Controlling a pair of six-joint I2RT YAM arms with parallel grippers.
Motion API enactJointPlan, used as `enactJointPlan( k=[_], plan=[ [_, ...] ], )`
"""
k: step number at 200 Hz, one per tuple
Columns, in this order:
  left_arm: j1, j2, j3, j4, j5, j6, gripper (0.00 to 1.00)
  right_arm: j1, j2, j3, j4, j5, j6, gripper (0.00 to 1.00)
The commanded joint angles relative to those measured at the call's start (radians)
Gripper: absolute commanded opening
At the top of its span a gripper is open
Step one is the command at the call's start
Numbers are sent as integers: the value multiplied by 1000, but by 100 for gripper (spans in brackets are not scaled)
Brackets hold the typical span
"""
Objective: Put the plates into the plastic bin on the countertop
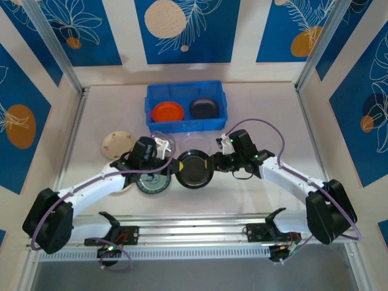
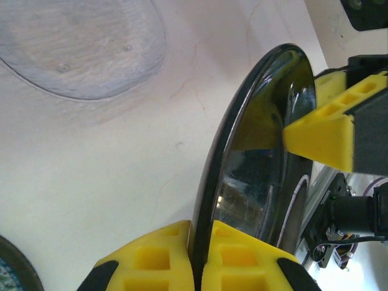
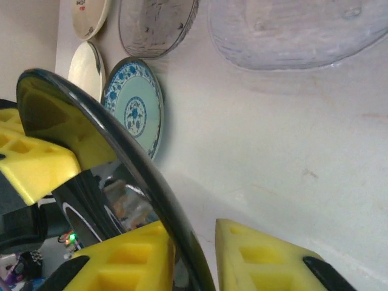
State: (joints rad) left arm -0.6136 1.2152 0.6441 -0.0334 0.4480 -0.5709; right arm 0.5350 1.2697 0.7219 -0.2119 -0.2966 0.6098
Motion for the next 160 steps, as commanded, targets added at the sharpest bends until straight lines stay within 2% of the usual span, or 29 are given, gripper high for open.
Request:
enactJointPlan(
  k=[1, 7, 11, 16, 25, 28, 31, 34, 47, 72, 95, 135, 160],
  plan=[
    [10, -20, 21, 14, 65, 12, 0, 4, 14, 61, 21, -20, -22, 3],
    [14, -23, 22, 3, 56, 15, 1, 4, 13, 72, 13, -12, -25, 0],
    [18, -27, 22, -6, 47, 17, 8, 3, 13, 80, 5, -1, -27, 0],
    [21, -33, 20, -16, 33, 20, 22, 1, 15, 91, -8, 16, -29, 0],
    [26, -50, 15, -35, 4, 30, 39, -9, 25, 124, -39, 43, -34, 0],
    [27, -56, 13, -42, -7, 34, 49, -14, 30, 135, -48, 53, -35, 0],
    [29, -64, 10, -49, -21, 37, 64, -19, 36, 150, -59, 64, -36, 0],
    [29, -71, 8, -53, -39, 41, 72, -24, 42, 165, -70, 77, -37, 0],
    [29, -99, -6, -54, -81, 59, 88, -45, 76, 238, -106, 117, -41, 0],
    [31, -124, -4, -76, -156, 77, 100, -66, 191, 430, -165, 193, -47, 0],
    [43, -158, -32, -28, -210, 56, 100, -81, 340, 658, -214, 204, -49, 0],
    [104, -148, -75, 122, -120, -52, 100, -106, 642, 1076, -291, 186, -40, 0],
    [173, -148, -143, 284, -48, -152, 100, -115, 811, 1292, -339, 175, -50, 0]
  ],
)
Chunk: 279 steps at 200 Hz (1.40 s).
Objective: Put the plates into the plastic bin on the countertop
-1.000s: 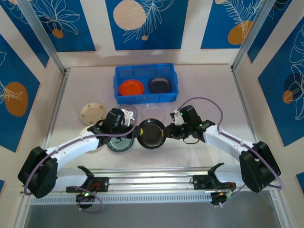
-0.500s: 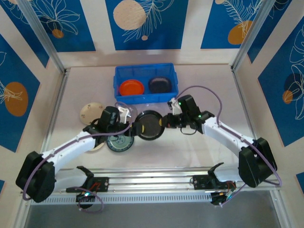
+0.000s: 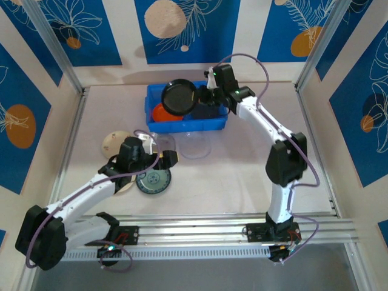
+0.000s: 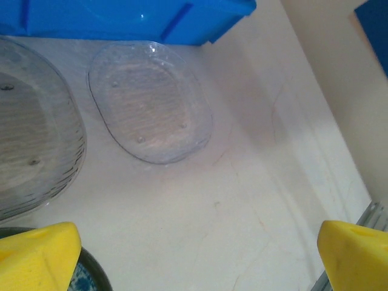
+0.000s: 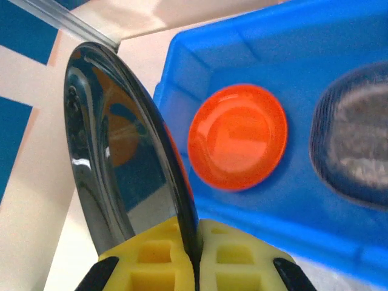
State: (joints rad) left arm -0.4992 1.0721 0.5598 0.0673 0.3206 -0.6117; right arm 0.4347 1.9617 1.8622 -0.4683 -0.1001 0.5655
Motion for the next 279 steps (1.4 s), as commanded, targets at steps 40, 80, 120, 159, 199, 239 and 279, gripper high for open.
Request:
enactJointPlan(
  k=[40, 80, 120, 159, 199, 239, 279],
  plan=[
    [118, -25, 8, 83, 9, -66, 99, -25, 342, 431, -152, -67, 10, 0],
    [201, -32, 28, 40, -20, -52, 99, -28, 498, 568, -160, -114, 43, 0],
    [269, 1, 0, 113, -25, -150, 99, -25, 598, 614, -129, -157, 109, 0],
    [282, 11, -3, 128, -7, -154, 99, -16, 661, 634, -72, -174, 166, 0],
    [290, 6, -9, 97, -10, -138, 100, -11, 748, 728, -100, -178, 215, 0],
    [290, 25, -13, 108, -2, -132, 100, -4, 774, 754, -101, -148, 234, 1],
    [291, 33, -6, 103, -2, -112, 100, 5, 795, 798, -126, -128, 231, 21]
  ],
)
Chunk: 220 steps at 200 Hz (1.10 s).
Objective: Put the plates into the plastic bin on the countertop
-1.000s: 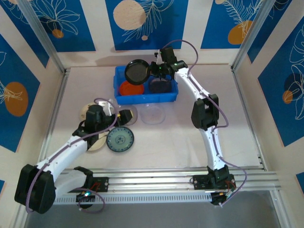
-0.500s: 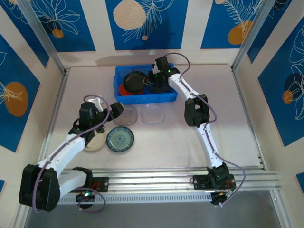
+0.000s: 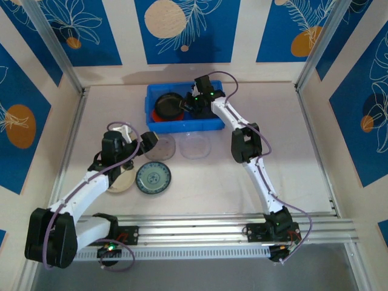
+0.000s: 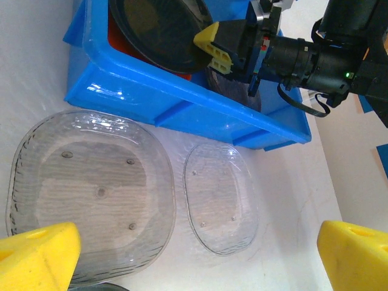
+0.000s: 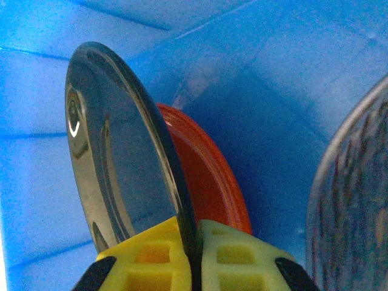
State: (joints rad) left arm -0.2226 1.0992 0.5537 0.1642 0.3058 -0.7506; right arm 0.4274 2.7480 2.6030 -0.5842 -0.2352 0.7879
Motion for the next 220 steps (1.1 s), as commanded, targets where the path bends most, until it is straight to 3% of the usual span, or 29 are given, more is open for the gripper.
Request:
enactJointPlan(
  k=[1, 40, 69, 130, 220],
  plan=[
    [13, 7, 0, 6, 13, 26, 100, 13, 9, 59, -10, 7, 8, 21],
    [14, 17, -2, 14, 18, 35, 100, 17, 9, 68, -31, 24, 7, 35],
    [14, 38, -2, 32, 28, 34, 100, 28, -6, 91, -87, 94, -28, 39],
    [13, 60, 3, 58, 46, 38, 100, 56, -43, 98, -173, 234, -115, 40],
    [14, 57, 15, 46, 49, 48, 100, 83, -56, 111, -206, 275, -141, 41]
  ],
)
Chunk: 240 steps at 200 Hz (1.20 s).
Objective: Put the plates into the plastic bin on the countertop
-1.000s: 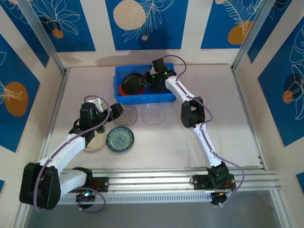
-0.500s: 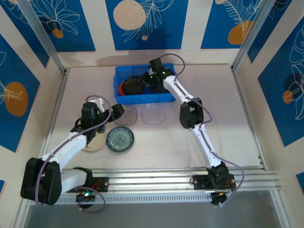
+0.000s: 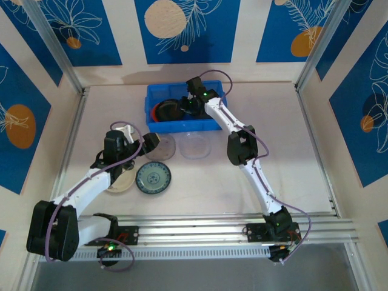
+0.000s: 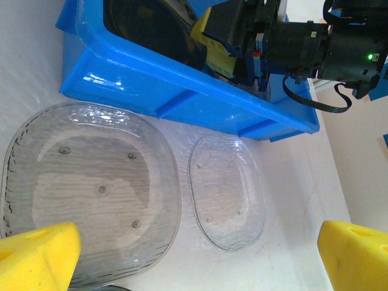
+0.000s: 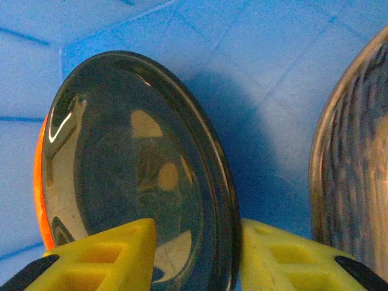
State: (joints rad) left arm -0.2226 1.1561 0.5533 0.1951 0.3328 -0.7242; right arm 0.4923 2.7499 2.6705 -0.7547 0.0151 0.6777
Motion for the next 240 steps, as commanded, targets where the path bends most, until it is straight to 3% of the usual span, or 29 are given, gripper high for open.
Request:
enactJointPlan(
  k=[1, 69, 153, 173, 240],
  plan=[
    [13, 0, 15, 15, 21, 22, 100, 19, -59, 43, -35, 26, -31, 41],
    [11, 6, 18, 20, 32, 20, 100, 15, -101, 38, -91, 67, -71, 41],
    [-13, 39, 40, 39, 48, 35, 100, -12, -289, -59, -101, 107, -161, 41],
    [-36, 39, 67, -19, 21, 75, 100, -18, -393, -174, -76, 112, -196, 41],
    [-143, 96, 209, -228, -67, 191, 98, -2, -831, -792, 158, 92, -189, 35]
  ],
)
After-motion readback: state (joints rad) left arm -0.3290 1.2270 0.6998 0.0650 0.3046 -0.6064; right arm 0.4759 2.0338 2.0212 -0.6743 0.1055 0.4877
